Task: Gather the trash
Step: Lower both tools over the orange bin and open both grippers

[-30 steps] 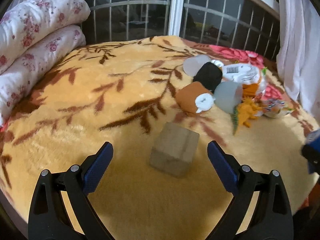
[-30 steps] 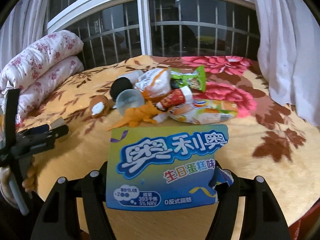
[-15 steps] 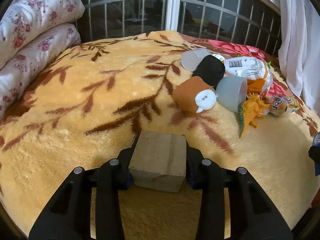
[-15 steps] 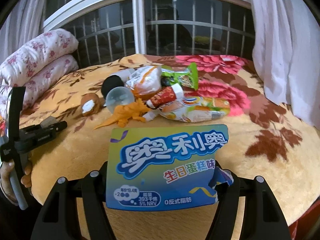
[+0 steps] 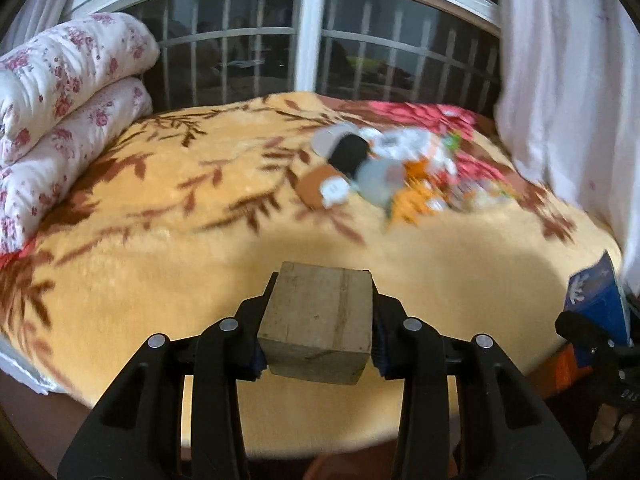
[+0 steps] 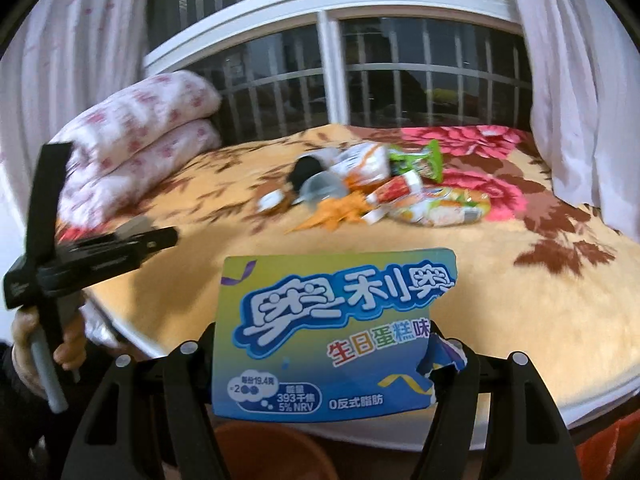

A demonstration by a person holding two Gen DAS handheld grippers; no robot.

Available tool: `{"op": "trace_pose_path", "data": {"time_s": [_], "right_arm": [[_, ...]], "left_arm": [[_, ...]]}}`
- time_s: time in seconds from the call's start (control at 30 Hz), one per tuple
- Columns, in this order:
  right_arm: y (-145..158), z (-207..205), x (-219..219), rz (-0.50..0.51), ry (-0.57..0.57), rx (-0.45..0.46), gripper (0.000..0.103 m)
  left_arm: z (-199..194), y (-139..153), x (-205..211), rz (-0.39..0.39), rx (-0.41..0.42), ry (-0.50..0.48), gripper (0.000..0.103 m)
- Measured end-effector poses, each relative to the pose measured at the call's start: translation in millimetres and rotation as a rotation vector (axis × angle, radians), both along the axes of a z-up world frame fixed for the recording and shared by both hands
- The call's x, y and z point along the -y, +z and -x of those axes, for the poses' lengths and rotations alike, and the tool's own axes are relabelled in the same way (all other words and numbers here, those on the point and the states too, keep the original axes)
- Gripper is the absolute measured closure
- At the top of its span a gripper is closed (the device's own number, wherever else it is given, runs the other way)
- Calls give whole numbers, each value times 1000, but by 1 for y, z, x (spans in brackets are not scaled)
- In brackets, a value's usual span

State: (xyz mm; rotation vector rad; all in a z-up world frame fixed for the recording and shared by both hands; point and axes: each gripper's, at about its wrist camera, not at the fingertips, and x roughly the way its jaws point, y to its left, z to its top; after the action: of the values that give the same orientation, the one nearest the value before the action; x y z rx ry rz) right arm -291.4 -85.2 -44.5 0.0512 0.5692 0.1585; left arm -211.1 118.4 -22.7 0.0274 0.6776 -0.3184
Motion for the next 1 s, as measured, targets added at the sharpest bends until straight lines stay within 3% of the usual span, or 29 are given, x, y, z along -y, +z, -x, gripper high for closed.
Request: {"op": "trace_pose_path", "data": {"time_s": [0.13,0.27,0.4,0.5,0.83,0.87,0.9,1.0], "right_arm": [[-20,33,-21,69,91,-61,36],[-75,38,-42,172,203,-247,36],[-137,20,-59,265,294,-415,36],[-173,3,-65,261,324,-528,36],[-219,-24,-71,237,359,-753,34],[-222,-26,-69,236,352,-772,28],[-225,-27,-67,232,341,-794,23],[-228,-27,-60,199,311,-819,19]], "left_arm": [[47,-23,-2,-32,-27,-114,66],[74,-74,1,-96,-154,-234,66],[77,-128,14,-164,-304,-307,66],[73,-159,26,-219,-363,-341,66],[46,-206,52,-294,-518,-401,64],[43,-211,54,-307,-542,-405,56],[43,-215,52,-321,-556,-400,40],[41,-218,54,-351,-545,-387,32]]}}
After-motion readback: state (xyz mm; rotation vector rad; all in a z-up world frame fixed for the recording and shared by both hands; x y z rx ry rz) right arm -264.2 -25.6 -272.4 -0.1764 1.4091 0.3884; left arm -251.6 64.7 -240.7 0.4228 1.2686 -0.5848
